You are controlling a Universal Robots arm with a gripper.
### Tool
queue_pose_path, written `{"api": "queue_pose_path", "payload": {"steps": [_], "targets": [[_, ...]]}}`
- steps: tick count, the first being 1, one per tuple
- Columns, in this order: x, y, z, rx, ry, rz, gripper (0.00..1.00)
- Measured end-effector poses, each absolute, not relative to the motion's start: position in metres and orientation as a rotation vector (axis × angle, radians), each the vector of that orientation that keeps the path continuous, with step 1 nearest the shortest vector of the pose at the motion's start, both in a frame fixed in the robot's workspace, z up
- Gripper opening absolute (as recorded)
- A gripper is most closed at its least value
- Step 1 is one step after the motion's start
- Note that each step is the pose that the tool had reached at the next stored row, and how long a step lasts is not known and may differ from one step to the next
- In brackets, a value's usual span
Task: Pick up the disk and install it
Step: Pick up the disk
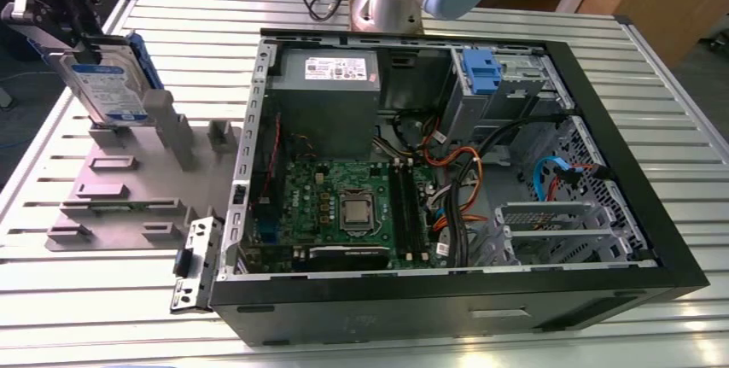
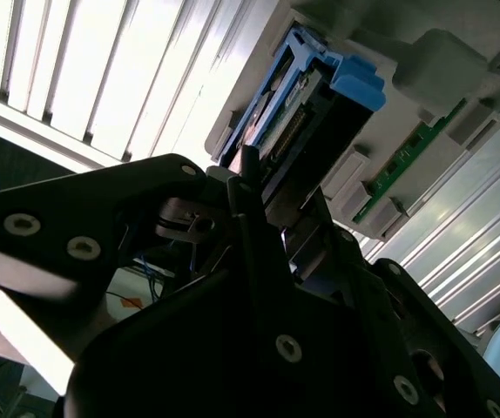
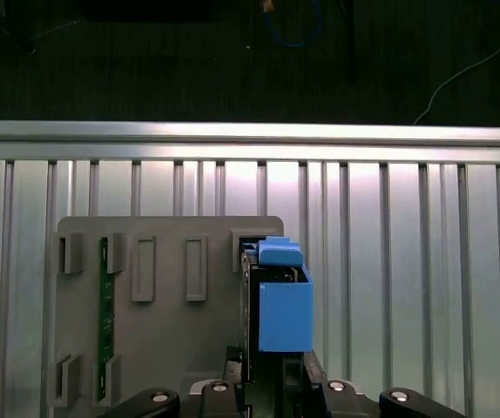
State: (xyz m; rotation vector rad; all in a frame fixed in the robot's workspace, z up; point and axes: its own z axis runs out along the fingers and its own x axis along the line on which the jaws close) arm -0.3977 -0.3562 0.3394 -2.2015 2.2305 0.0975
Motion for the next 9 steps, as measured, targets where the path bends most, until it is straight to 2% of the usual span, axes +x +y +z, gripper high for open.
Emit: {"api": "queue_pose_path", "payload": {"steps": [9], "targets": [[-0.3977, -0.3562, 0.3396, -2.201, 2.230, 0.098, 0.35]]}}
